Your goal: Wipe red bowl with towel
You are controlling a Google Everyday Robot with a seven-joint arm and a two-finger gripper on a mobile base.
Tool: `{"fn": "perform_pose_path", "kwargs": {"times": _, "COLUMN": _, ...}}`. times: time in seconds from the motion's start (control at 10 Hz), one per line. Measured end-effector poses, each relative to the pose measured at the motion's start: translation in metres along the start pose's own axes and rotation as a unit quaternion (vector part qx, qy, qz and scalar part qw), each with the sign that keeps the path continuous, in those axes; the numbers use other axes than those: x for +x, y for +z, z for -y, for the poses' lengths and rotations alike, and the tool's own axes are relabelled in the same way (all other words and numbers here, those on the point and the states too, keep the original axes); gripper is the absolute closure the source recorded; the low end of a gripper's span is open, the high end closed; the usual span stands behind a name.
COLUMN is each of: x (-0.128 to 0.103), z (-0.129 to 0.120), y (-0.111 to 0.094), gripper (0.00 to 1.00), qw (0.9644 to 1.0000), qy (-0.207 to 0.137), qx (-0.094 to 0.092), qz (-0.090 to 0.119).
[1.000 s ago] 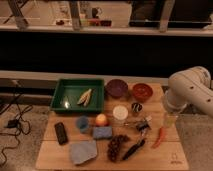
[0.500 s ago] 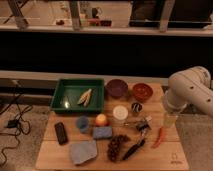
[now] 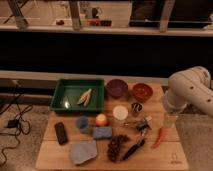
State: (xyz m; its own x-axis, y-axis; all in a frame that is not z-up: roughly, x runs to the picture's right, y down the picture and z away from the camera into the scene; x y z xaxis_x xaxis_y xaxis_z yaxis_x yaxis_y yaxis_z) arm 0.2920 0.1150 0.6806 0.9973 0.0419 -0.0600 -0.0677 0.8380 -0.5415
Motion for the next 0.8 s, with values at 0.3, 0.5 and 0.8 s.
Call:
{"fn": "perform_pose_path", "kwargs": {"times": 0.3, "x": -0.006, "z": -0.002, "y": 0.001, "gripper": 0.2, "qw": 1.0, "qy": -0.005, "qx": 0.0, "qz": 0.005}}
{"fn": "perform_pose_path", "kwargs": {"times": 0.5, "x": -0.008, "z": -0.004, "y": 0.002, "gripper": 0.2, "qw": 0.9999, "qy": -0.006, "qx": -0.003, "qz": 0.008}}
{"fn": "perform_pose_path", "kwargs": {"times": 0.8, "x": -0.014, "z": -0.007, "y": 0.006, "gripper": 0.2, "qw": 0.9998, "qy": -0.012, "qx": -0.008, "qz": 0.013}}
